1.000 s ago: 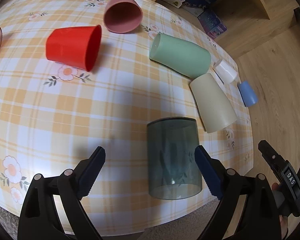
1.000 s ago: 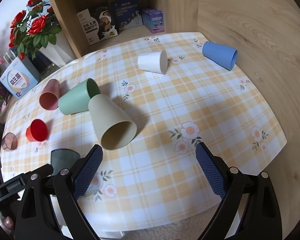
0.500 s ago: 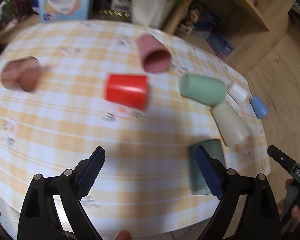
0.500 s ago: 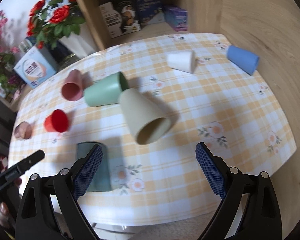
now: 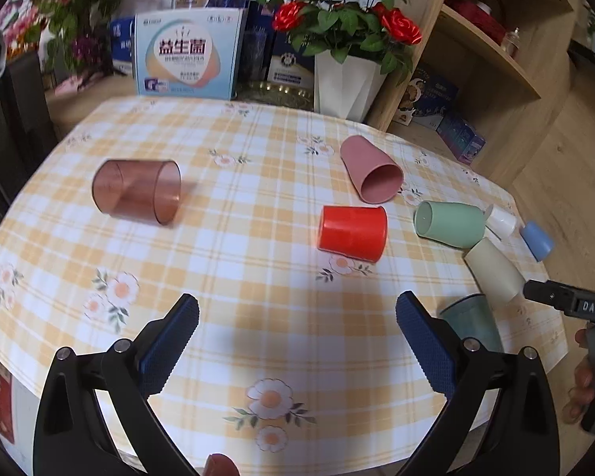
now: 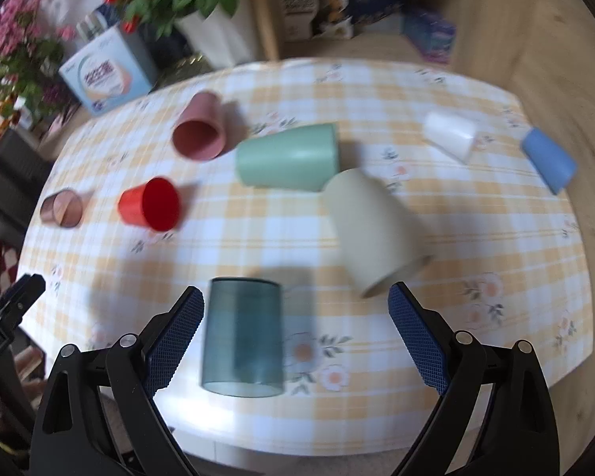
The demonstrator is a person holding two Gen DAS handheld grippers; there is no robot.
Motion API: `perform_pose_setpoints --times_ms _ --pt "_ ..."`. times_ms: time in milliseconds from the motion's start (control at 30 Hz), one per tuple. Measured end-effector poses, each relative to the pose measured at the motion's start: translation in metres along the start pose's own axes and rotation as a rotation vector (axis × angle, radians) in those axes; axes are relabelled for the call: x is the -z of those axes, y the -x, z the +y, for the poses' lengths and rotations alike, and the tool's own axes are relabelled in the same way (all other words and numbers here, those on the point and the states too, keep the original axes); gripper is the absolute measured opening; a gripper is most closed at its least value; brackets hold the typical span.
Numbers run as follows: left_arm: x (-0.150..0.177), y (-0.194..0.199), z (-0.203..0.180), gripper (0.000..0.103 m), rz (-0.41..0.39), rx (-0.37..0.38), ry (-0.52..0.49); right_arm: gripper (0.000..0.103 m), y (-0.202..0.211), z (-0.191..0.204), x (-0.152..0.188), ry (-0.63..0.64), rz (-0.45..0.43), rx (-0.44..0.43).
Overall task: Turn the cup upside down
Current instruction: 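Set the teal cup down and open the left gripper while the right tool approaches, then close the right gripper around the standing teal cup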
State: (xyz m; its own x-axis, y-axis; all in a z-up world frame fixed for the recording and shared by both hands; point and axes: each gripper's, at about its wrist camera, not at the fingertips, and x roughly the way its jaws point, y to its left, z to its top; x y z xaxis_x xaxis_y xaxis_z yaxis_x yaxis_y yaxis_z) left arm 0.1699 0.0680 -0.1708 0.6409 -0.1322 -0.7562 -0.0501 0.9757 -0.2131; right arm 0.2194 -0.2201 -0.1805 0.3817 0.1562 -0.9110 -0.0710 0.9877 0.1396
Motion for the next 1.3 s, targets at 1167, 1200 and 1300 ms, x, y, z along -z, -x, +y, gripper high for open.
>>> perform_pose_setpoints --times_ms 1167,1200,1300 --pt "0.013 -0.004 0.019 0.097 0.081 0.073 0.082 0.062 -0.093 0.017 -0.012 -0.113 0.322 -0.067" --pt "0.013 -0.004 0.017 0.097 0.081 0.067 0.078 0.062 -0.091 0.016 -0.011 -0.119 0.317 -0.076" --pt "0.014 -0.004 0.014 0.097 0.081 0.041 0.063 0.062 -0.083 0.012 -0.005 -0.117 0.289 -0.099"
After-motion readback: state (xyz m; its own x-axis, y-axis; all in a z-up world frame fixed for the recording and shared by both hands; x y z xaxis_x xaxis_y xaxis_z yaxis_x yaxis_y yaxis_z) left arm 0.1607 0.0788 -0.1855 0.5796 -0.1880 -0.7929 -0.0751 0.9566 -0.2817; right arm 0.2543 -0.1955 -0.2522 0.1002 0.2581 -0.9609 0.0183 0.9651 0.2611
